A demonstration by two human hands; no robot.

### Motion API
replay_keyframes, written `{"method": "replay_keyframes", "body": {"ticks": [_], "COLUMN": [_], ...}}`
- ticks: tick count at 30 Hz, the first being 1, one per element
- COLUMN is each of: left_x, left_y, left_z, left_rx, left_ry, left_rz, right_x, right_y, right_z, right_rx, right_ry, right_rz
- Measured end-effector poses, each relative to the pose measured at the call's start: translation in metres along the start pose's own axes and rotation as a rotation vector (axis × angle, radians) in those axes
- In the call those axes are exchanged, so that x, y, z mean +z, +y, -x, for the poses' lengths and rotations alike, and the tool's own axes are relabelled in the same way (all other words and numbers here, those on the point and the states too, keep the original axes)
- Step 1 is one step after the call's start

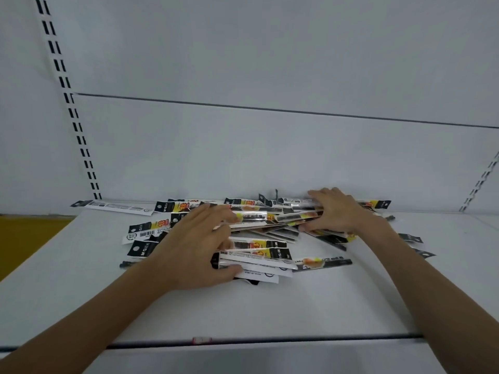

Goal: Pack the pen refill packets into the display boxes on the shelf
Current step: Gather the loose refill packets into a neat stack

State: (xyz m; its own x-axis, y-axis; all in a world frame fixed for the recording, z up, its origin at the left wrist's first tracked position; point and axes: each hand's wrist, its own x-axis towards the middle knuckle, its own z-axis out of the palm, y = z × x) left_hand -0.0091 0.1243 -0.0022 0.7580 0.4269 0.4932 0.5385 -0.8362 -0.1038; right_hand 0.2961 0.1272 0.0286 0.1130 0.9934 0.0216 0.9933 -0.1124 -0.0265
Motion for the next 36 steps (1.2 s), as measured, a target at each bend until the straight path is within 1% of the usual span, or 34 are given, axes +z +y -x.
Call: {"method": "replay_keyframes", "body": {"ticks": [2,3,5,7,8,10,15,19,22,25,31,34,36], "left_x": [-0.005,-0.005,-0.005,-0.002,-0.002,-0.002,-0.003,-0.004,-0.006,-0.008,-0.011,-0.011,-0.01], "left_y": [-0.003,-0.005,-0.008,-0.011,-0.011,-0.009,-0.007,-0.005,-0.002,0.0,0.007,0.015,0.022], "left_z": [-0.006,-0.009,-0.013,-0.015,-0.015,-0.016,-0.008,-0.001,0.002,0.004,0.002,-0.002,-0.004], "left_rx": [-0.096,-0.16,-0.282,-0.319,-0.313,-0.289,-0.26,-0.302,-0.273,-0.251,-0.256,-0.249,-0.241], "left_ry": [-0.168,-0.258,-0.433,-0.504,-0.524,-0.523,-0.398,-0.343,-0.313,-0.331,-0.365,-0.373,-0.351], "left_rz": [0.002,0.04,0.117,0.154,0.134,0.055,0.002,0.105,0.107,0.101,0.061,0.03,0.036], "right_x": [-0.005,-0.006,-0.005,-0.003,-0.002,0.001,-0.002,-0.008,-0.012,-0.02,-0.036,-0.043,-0.049], "right_y": [-0.001,-0.001,0.001,0.001,0.0,0.0,-0.001,0.001,0.007,0.013,0.019,0.003,-0.019], "right_z": [-0.002,-0.003,0.001,0.008,0.011,0.014,0.017,0.017,0.016,0.013,0.015,0.016,0.015], "right_rx": [-0.006,-0.013,-0.02,-0.001,0.009,0.018,-0.044,-0.055,-0.055,-0.003,0.032,-0.027,-0.092], "right_ry": [-0.03,-0.033,-0.05,-0.097,-0.112,-0.086,0.046,0.087,0.153,0.215,0.242,0.228,0.215], "right_rz": [0.093,0.098,0.017,-0.109,-0.125,-0.103,-0.192,-0.232,-0.336,-0.379,-0.436,-0.499,-0.538]}}
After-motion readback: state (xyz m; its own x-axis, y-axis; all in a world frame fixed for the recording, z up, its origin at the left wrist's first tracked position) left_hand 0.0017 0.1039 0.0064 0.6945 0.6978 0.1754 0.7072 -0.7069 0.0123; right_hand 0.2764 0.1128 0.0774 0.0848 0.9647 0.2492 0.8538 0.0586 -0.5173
